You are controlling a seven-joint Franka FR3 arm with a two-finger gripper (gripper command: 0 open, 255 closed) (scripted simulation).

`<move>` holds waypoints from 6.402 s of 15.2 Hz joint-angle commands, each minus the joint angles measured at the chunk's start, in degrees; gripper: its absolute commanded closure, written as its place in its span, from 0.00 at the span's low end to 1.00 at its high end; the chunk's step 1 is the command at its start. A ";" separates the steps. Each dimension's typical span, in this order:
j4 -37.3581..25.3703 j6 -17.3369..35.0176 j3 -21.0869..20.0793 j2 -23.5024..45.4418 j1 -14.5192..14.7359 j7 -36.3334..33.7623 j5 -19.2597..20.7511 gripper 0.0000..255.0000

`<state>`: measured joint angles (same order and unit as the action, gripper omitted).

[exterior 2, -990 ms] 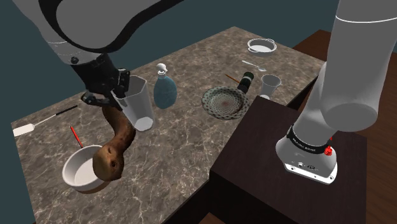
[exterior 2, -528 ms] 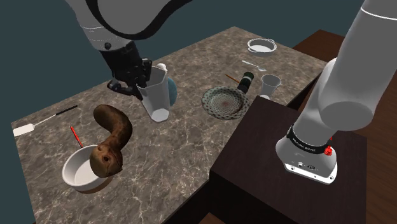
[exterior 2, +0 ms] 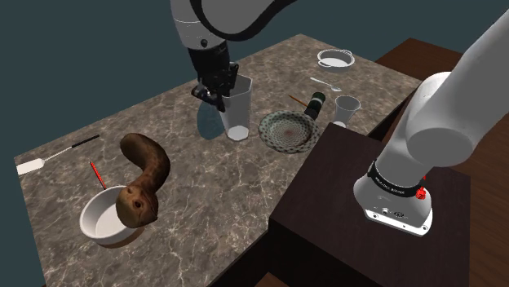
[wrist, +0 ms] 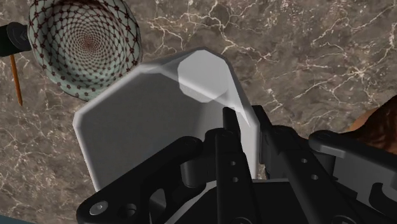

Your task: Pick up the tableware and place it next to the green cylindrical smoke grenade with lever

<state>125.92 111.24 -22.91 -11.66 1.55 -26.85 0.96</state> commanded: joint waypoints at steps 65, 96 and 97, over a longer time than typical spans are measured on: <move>15.09 17.94 70.76 -9.68 -22.47 76.12 24.37 1.00; 22.23 48.33 73.79 21.63 -18.59 101.94 -12.37 1.00; 22.23 48.34 73.68 21.60 -18.70 101.88 -12.28 1.00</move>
<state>148.21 159.22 51.50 9.41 -16.61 74.24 -10.17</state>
